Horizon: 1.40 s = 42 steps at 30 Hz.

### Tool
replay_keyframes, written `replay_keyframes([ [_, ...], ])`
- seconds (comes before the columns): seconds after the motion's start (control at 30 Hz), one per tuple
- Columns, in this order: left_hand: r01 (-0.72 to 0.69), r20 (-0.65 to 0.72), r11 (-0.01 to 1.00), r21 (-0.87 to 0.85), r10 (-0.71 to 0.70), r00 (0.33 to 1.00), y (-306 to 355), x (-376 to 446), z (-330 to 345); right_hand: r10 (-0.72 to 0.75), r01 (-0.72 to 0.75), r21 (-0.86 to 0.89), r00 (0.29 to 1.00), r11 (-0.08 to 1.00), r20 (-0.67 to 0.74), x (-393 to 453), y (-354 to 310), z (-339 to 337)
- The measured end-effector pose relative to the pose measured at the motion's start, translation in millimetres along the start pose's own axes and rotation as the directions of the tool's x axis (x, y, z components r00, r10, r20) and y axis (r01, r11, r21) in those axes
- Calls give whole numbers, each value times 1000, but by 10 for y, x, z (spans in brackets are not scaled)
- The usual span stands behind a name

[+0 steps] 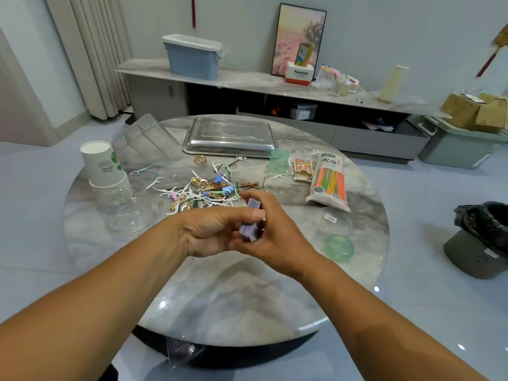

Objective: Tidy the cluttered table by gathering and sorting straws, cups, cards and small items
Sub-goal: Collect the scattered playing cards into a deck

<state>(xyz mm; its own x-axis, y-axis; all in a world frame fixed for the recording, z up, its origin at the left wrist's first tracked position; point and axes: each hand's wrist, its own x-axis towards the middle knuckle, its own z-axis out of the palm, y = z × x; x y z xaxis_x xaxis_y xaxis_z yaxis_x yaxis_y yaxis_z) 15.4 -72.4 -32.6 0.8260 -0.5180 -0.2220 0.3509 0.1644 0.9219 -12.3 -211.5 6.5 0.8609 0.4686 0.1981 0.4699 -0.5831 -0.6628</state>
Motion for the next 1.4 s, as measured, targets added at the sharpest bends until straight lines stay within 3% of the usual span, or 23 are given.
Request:
replay_keyframes([
  [0.07, 81, 48, 995, -59, -79, 996, 84, -81, -80, 45, -46, 17, 997, 999, 62, -42, 279, 1],
  [0.13, 102, 47, 989, -108, -97, 994, 114, -106, -122, 95, -96, 60, 995, 994, 7, -51, 376, -18],
  [0.23, 156, 86, 975, -156, -144, 986, 80, -95, -63, 24, -23, 128, 1000, 991, -4, -20, 409, 1],
  [0.3, 135, 46, 981, -136, -130, 990, 69, -81, -43, 36, -45, 188, 998, 981, 51, 0, 428, -37],
  [0.37, 75, -31, 990, -122, -80, 996, 69, -31, -17, 97, -151, 295, 977, 943, 191, 33, 463, -120],
  [0.43, -24, -150, 998, -52, 16, 988, 93, 30, 34, 130, -294, 444, 923, 847, 363, 53, 514, -268],
  [0.53, -125, -287, 985, 116, 154, 946, 80, 84, 7, 120, -492, 642, 838, 588, 532, 48, 622, -524],
  [0.67, -218, -235, 920, 326, 302, 924, 9, 101, 75, 152, -479, 709, 867, 518, 474, 64, 703, -606],
  [0.83, -324, -201, 831, 452, 448, 871, -29, 182, 202, 155, -503, 806, 864, 312, 479, 131, 678, -571],
  [0.97, -382, -171, 769, 512, 527, 832, -35, 212, 208, 289, -630, 744, 771, 223, 567, 159, 683, -613],
  [1.1, -372, -122, 743, 556, 515, 848, -38, 271, 192, 317, -666, 707, 741, 237, 592, 127, 722, -622],
  [1.3, -346, -11, 718, 604, 442, 897, 105, 615, 153, 403, -647, 745, 733, 163, 549, 205, 884, -730],
  [1.4, -312, 87, 677, 667, 345, 934, 192, 917, 130, 480, -616, 771, 732, 162, 484, 256, 1058, -823],
])
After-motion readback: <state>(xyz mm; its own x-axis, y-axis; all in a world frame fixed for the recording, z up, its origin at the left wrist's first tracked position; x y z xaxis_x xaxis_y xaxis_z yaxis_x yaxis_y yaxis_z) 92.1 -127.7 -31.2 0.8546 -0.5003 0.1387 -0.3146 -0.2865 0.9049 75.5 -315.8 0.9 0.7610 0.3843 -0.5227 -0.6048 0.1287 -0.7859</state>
